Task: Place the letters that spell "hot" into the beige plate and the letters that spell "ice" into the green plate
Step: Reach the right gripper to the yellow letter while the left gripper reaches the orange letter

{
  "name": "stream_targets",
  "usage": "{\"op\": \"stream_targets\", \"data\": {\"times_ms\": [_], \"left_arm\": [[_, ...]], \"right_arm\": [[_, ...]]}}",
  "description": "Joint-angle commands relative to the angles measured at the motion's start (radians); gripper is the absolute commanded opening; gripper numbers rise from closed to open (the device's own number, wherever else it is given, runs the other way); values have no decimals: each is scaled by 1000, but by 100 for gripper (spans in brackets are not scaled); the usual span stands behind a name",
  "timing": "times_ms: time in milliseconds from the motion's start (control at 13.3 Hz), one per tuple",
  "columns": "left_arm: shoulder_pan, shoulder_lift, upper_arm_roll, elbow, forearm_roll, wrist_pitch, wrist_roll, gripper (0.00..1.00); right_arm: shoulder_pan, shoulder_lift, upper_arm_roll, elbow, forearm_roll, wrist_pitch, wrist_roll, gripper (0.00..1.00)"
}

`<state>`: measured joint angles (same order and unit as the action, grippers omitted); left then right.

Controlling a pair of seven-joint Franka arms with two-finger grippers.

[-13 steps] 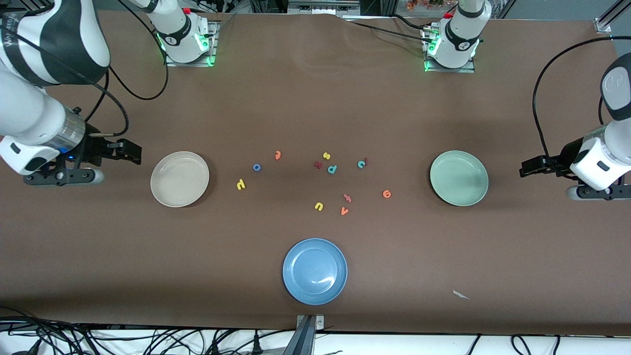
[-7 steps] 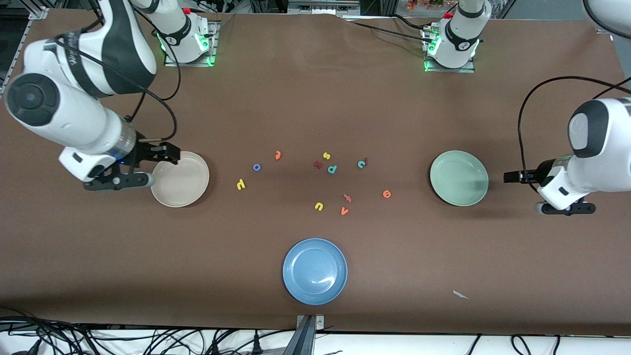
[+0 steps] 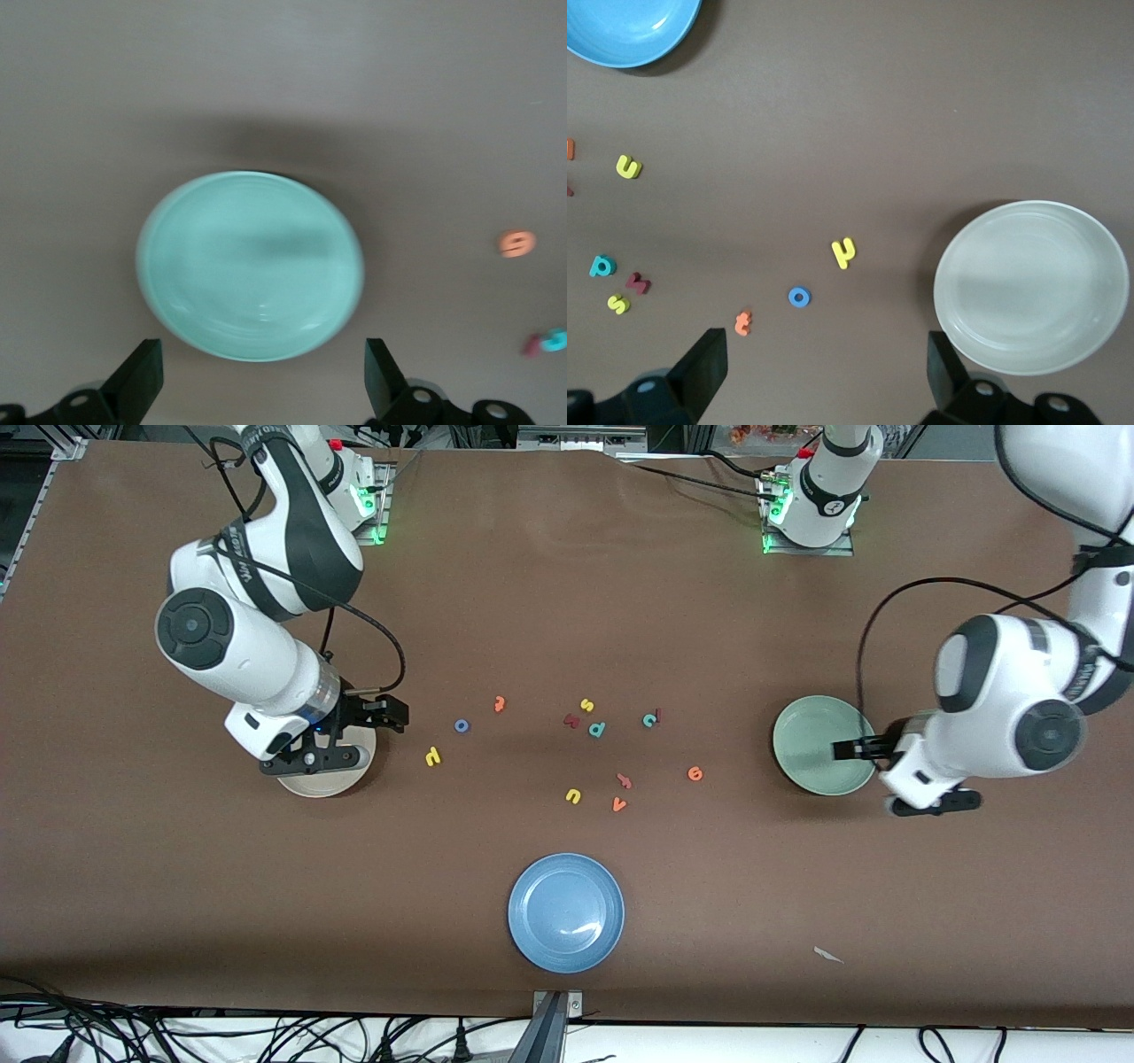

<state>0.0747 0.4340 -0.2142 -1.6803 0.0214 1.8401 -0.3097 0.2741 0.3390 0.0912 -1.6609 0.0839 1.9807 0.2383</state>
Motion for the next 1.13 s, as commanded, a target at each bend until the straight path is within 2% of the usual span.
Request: {"op": "stream_targets", "data": {"times_ms": [0,75,301,603,1055], "left_arm": [[-25,49,-49,-4,-29,91,-202,100],[-68,75,-51,-1,-29,135,-295,100],[-162,156,-51,7,-26,299,-572,100],[-213,230,-45,1,-12,433,-719,99],[-243,284,-45,-6,127,498,-838,85]], "right_arm": [[-26,14,36,-66,-7,119,7,100],[-27,35,36,-85,-18,171,-2,100],[-42,74,67,-238,-33,470,-46,100],[-44,110,73,-252,-94,483,-57,100],[-41,187,107,-287,-118,486,-45,99]]}}
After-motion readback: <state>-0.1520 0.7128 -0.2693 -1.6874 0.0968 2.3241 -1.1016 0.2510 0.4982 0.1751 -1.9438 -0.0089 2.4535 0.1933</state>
